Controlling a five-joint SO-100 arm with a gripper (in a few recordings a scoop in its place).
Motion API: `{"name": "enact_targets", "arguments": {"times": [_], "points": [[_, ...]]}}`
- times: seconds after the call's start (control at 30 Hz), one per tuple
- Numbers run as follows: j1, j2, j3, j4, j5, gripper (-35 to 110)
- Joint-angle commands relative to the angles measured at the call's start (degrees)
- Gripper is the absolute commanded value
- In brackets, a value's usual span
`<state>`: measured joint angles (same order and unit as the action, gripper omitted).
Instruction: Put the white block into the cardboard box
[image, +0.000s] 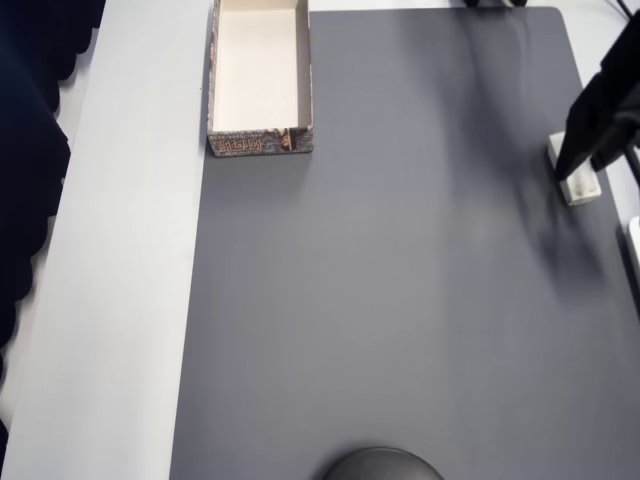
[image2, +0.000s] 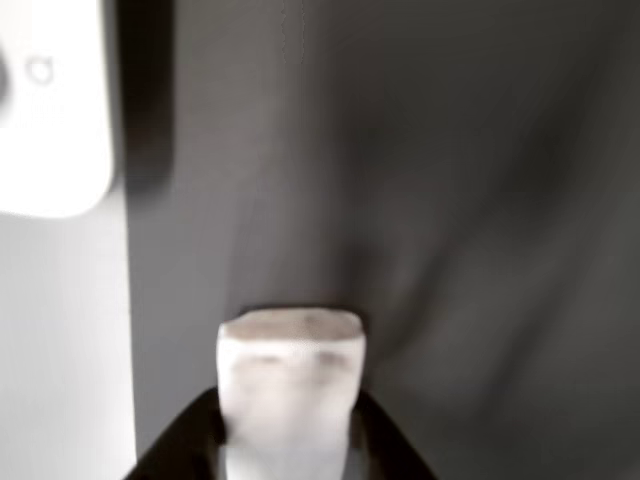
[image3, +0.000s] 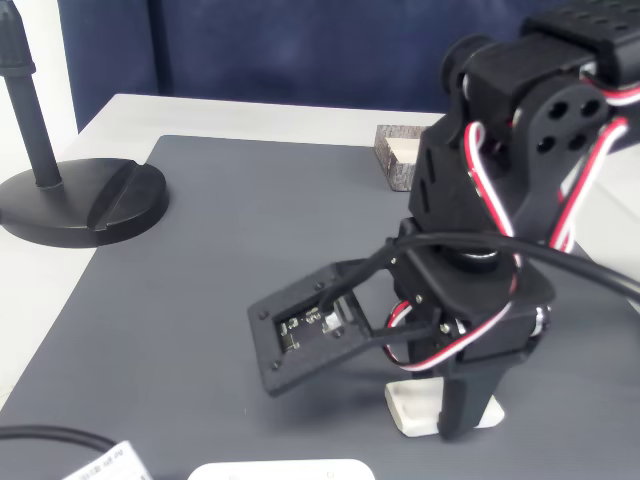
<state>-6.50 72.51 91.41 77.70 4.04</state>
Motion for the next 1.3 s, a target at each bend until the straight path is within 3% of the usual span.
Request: {"name": "enact_targets", "arguments": {"times": [0.0, 0.27, 0.6, 1.27], "points": [[-0.88, 0.26, -4.04, 1.23, -0.79, 3], [0.26, 6.15, -4.39, 5.27, -1.23, -2], [9.58, 19.6, -1.14, 15.47, 2.37, -2], [49.13, 19.34, -15.56, 17.4, 39.9, -2]]}}
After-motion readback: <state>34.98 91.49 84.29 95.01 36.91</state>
